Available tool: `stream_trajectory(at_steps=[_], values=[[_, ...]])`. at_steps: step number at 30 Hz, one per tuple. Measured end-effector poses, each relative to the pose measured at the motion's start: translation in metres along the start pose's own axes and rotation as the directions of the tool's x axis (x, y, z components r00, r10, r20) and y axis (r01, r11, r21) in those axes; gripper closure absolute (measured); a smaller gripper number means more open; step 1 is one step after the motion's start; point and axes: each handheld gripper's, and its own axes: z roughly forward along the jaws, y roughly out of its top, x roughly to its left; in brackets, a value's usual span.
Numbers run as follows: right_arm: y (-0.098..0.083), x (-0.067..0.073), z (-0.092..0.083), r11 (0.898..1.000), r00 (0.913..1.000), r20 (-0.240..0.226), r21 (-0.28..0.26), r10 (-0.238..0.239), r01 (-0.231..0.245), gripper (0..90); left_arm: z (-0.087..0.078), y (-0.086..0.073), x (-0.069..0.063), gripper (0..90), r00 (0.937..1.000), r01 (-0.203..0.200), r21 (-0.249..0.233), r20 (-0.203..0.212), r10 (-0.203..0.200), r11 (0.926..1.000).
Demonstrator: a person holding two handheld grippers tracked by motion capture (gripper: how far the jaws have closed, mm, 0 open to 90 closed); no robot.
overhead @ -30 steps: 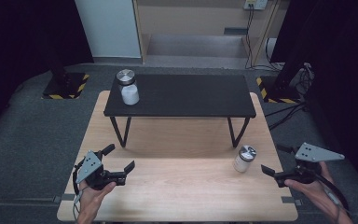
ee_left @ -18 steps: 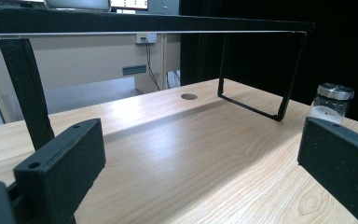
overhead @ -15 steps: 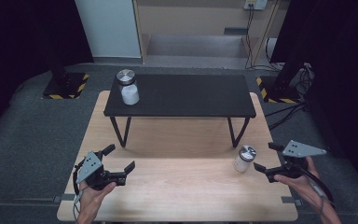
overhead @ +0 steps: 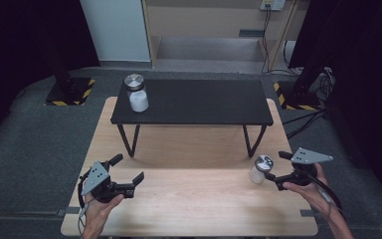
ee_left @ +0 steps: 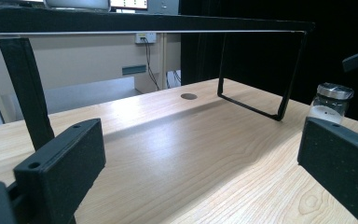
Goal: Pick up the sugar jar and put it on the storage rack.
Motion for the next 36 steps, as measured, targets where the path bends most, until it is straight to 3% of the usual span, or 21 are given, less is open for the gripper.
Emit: stream_trajectory(at_steps=[8,20,27,30,36], values=[[-0.006,-0.006,0.017,1.000,0.9996,0.014,0.012,0.026,-0.027,4.3,0.002,-0.001,0.000,0.0,1.0000,0.004,0.005,0.002,-0.004,1.0000],[-0.012,-0.013,0.041,0.999,0.9992,0.000,0.036,0.040,-0.040,8.9,0.003,-0.001,0.000,0.0,1.0000,0.005,0.011,0.003,-0.005,0.9999],[-0.016,-0.018,0.049,0.999,0.9990,-0.023,0.035,0.038,-0.038,21.2,0.002,-0.001,0.000,0.0,1.0000,0.004,0.009,0.002,-0.004,1.0000],[-0.019,-0.019,0.049,0.999,0.9991,-0.032,0.025,0.028,-0.027,33.4,0.002,-0.001,0.000,0.0,1.0000,0.004,0.008,0.001,-0.004,1.0000],[-0.020,-0.017,0.048,1.000,0.9994,-0.026,0.017,0.021,-0.020,34.7,0.002,-0.001,0.000,0.0,1.0000,0.003,0.007,0.000,-0.003,1.0000]])
